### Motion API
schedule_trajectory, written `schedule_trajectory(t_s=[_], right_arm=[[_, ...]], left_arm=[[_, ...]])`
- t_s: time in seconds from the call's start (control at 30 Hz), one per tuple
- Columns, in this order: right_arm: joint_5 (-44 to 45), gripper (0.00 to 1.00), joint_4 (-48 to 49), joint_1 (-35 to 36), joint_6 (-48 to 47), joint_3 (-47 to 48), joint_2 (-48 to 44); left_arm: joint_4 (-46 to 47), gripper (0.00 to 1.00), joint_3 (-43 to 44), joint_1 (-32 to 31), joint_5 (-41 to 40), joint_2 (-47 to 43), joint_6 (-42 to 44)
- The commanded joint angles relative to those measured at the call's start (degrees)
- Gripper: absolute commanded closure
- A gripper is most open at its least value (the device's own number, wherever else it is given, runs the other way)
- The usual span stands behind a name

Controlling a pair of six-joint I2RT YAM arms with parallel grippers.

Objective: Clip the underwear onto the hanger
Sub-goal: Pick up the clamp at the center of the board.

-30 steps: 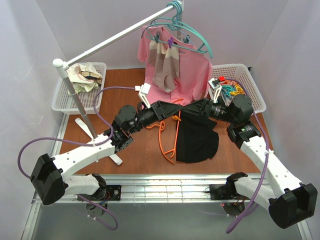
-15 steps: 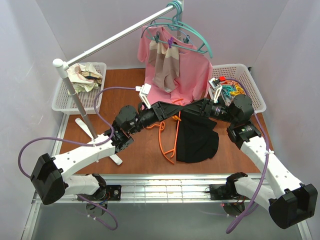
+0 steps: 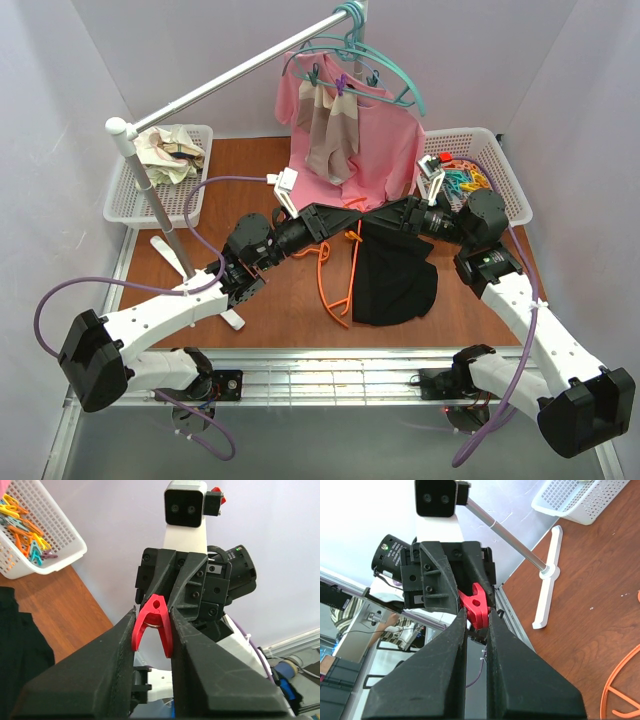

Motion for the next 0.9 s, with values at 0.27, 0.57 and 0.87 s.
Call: schedule_trajectory(t_s=[0.27,0.57,0.87], right_arm=[[-0.5,0.51,1.0,0.0,0.0,-2.6,-1.2],[-0.4,0.38,-3.6,-2.5,-3.7,-4.0,-3.7],[6.3,0.42,-27.2,-3.2,-24.7,-1.7,-0.6]], left_arm=[[-0.2,0.96,-2.1,-0.4,-3.4,-4.3,0.5],[-10.0,0.99,-3.6,0.7,-8.6,-8.6,2.6],[-17.0,1.0,-5.1,3.6,0.9,-1.3,6.9]])
